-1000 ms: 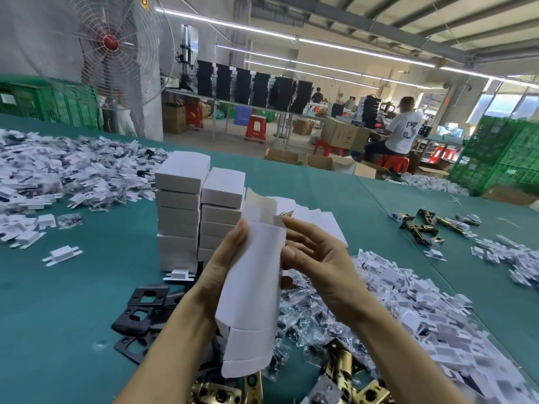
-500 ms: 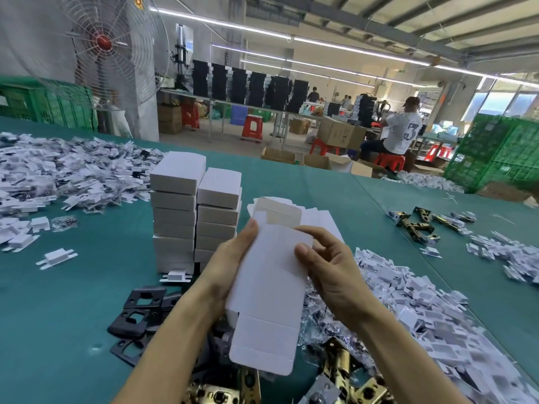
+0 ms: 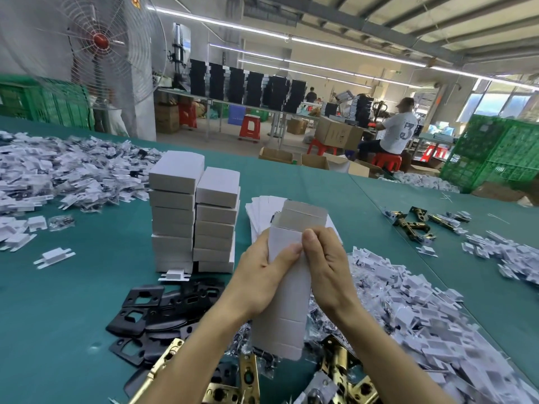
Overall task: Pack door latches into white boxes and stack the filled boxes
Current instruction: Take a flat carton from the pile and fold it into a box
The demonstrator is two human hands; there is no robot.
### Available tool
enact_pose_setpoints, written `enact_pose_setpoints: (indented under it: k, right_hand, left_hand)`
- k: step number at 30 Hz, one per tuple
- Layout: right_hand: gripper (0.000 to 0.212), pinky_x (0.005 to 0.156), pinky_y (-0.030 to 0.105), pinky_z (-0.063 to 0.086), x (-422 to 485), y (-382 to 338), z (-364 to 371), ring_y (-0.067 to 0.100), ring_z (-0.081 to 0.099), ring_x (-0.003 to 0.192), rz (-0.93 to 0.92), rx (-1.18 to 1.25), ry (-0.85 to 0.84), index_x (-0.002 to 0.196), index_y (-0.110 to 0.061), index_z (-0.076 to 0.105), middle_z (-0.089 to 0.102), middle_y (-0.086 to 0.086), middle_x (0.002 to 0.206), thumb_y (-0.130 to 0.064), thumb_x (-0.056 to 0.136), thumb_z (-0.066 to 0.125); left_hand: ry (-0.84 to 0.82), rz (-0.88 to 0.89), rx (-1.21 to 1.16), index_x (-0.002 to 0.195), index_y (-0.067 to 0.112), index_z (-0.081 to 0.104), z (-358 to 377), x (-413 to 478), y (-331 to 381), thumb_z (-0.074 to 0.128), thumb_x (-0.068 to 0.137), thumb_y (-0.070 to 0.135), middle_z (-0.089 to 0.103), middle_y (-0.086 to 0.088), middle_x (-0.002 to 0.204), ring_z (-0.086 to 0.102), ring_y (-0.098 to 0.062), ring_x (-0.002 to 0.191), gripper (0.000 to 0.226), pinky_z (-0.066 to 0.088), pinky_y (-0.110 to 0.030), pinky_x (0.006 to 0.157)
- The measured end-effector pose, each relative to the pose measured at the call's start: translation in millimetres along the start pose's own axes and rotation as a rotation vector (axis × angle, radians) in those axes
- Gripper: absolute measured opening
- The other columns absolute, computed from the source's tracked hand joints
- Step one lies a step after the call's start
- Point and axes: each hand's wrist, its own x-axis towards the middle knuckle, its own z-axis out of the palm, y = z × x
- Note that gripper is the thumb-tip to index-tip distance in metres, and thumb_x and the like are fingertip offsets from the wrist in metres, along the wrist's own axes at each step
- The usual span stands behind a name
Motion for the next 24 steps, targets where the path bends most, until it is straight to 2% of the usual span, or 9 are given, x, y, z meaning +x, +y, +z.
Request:
enact_pose_setpoints:
  k: [3, 6, 9, 11, 13, 15, 17, 21, 24]
  right_hand:
    - [0.029, 0.071, 0.036, 0.042, -3.4, 5.2, -5.3, 0.023, 0.049, 0.080, 0.014, 0.005, -0.013, 0.083, -0.019, 0.058, 0.052, 0.016, 0.087, -0.039, 0.097, 0.043]
    - [0.021, 0.081, 0.032, 0.046, -4.4, -0.4, -7.8, 0.022, 0.055, 0.092, 0.004, -0.002, -0.042, 0.090, -0.041, 0.065, 0.059, 0.009, 0.095, -0.039, 0.096, 0.045]
    - [0.017, 0.083, 0.033, 0.046, -2.9, -5.2, -10.5, 0.018, 0.056, 0.092, -0.019, 0.007, -0.078, 0.095, -0.037, 0.065, 0.061, 0.006, 0.097, -0.038, 0.096, 0.048]
    - [0.019, 0.085, 0.036, 0.052, -3.8, -6.3, -12.2, 0.022, 0.060, 0.096, -0.010, 0.046, -0.137, 0.110, -0.033, 0.065, 0.064, 0.004, 0.106, -0.040, 0.096, 0.054]
    - [0.029, 0.081, 0.030, 0.056, -5.7, -5.8, -13.2, 0.020, 0.066, 0.094, 0.008, 0.126, -0.150, 0.119, -0.028, 0.061, 0.068, -0.007, 0.109, -0.037, 0.092, 0.061]
    - [0.027, 0.070, 0.024, 0.056, -7.0, -5.2, -14.2, 0.010, 0.068, 0.081, 0.021, 0.187, -0.104, 0.111, -0.024, 0.059, 0.069, -0.008, 0.099, -0.031, 0.085, 0.067]
    - [0.022, 0.067, 0.027, 0.057, -7.7, -4.0, -14.9, 0.012, 0.069, 0.078, 0.031, 0.199, -0.077, 0.100, -0.022, 0.061, 0.069, 0.003, 0.094, -0.030, 0.082, 0.071]
    - [0.016, 0.068, 0.032, 0.053, -10.1, -3.0, -17.2, 0.018, 0.061, 0.076, 0.059, 0.196, -0.144, 0.090, -0.028, 0.065, 0.060, 0.021, 0.087, -0.034, 0.080, 0.074]
    - [0.018, 0.071, 0.034, 0.052, -12.5, -3.1, -17.0, 0.022, 0.060, 0.077, 0.085, 0.195, -0.214, 0.087, -0.025, 0.065, 0.061, 0.014, 0.079, -0.037, 0.079, 0.075]
  left_hand:
    - [0.027, 0.086, 0.055, 0.125, 0.038, 0.061, -1.1, -2.3, -1.0, 0.063, 0.091, 0.051, 0.073, 0.008, 0.114, 0.071, -0.015, 0.101, 0.037, 0.060, -0.040, 0.083]
    - [0.043, 0.195, 0.109, 0.149, 0.047, 0.035, -3.4, -4.3, -2.5, 0.061, 0.092, 0.046, 0.061, 0.017, 0.136, 0.062, -0.004, 0.120, 0.063, 0.054, -0.029, 0.096]
    - [0.032, 0.274, 0.095, 0.141, 0.057, 0.038, -5.2, -4.0, -1.3, 0.062, 0.092, 0.040, 0.060, 0.012, 0.137, 0.064, -0.014, 0.117, 0.057, 0.057, -0.039, 0.095]
    - [0.033, 0.280, 0.058, 0.134, 0.054, 0.046, -7.7, -3.6, -1.1, 0.063, 0.091, 0.040, 0.063, 0.009, 0.129, 0.069, -0.021, 0.108, 0.048, 0.061, -0.044, 0.084]
    - [0.058, 0.311, 0.094, 0.128, 0.048, 0.052, -9.6, -3.6, -2.1, 0.062, 0.092, 0.039, 0.066, 0.007, 0.123, 0.069, -0.022, 0.105, 0.039, 0.061, -0.046, 0.083]
    - [0.064, 0.302, 0.084, 0.118, 0.043, 0.057, -8.7, -4.0, -3.0, 0.063, 0.092, 0.036, 0.068, 0.006, 0.111, 0.071, -0.022, 0.095, 0.029, 0.062, -0.043, 0.077]
    - [0.054, 0.263, 0.038, 0.110, 0.036, 0.057, -8.6, -3.5, -4.1, 0.065, 0.090, 0.033, 0.069, 0.004, 0.103, 0.072, -0.023, 0.086, 0.022, 0.062, -0.038, 0.065]
    - [0.095, 0.268, 0.118, 0.095, 0.039, 0.057, -12.5, -1.5, -7.4, 0.066, 0.089, 0.051, 0.065, 0.002, 0.093, 0.069, -0.024, 0.080, 0.017, 0.061, -0.042, 0.062]
    - [0.176, 0.325, 0.292, 0.088, 0.035, 0.053, -14.7, -0.7, -11.2, 0.051, 0.091, 0.062, 0.055, -0.001, 0.071, 0.051, -0.016, 0.059, 0.028, 0.045, -0.035, 0.053]
